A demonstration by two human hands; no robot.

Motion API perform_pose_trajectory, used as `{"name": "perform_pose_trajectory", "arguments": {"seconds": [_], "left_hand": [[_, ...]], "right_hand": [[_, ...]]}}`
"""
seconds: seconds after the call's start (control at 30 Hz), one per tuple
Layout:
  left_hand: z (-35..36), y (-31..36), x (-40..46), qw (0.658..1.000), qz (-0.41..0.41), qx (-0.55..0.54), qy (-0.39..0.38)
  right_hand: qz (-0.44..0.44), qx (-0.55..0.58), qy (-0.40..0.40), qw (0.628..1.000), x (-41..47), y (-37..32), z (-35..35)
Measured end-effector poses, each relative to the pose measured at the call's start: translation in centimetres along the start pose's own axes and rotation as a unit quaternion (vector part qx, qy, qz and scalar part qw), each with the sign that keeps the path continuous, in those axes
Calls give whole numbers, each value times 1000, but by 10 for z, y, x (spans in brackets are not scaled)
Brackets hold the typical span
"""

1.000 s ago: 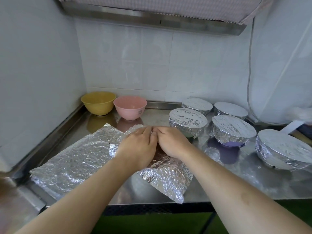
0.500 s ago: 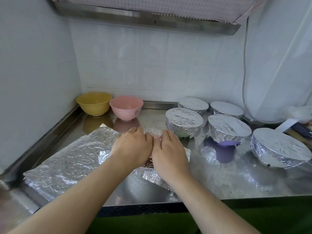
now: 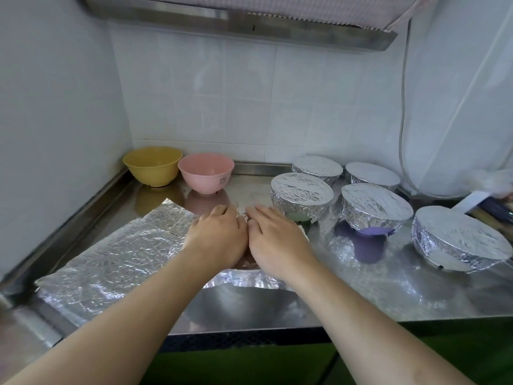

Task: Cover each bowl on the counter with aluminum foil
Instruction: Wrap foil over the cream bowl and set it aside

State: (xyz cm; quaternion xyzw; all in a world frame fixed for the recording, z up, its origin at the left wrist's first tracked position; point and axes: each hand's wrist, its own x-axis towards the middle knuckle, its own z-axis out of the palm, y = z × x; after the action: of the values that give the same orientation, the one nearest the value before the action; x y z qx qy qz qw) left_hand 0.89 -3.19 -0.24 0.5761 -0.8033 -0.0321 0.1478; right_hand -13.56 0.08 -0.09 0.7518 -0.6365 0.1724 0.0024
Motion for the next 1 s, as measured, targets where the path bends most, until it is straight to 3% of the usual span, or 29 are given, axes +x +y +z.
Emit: {"name": "perform_pose_trajectory", "arguments": {"seconds": [0.1,0.27,0.4,0.53,0.6,0.7,0.8,1.0], "left_hand": [[-8,3,-2,997,-17,-66,25],[-18,10,-3,994,78,-79,4],[-13,7,0,997,59,-54,2],[-6,2,2,998,44,-15,-48],[-11,8,0,998,51,-13,-26],[-19,10,-4,997,75,-15,-5],[-16,4,-6,995,80,-45,-41],[-11,-3,-1,992,102,-52,-57]], "right_hand": [[7,9,-29,1000,8,13,10],[5,78,-35,996,6,14,-3],[51,83,10,995,-3,8,-7],[76,46,81,993,-17,-12,5],[99,64,131,984,-24,-14,8],[94,66,131,985,-31,-15,6],[69,48,157,984,-38,-21,2],[49,31,85,995,-38,-13,5]]}}
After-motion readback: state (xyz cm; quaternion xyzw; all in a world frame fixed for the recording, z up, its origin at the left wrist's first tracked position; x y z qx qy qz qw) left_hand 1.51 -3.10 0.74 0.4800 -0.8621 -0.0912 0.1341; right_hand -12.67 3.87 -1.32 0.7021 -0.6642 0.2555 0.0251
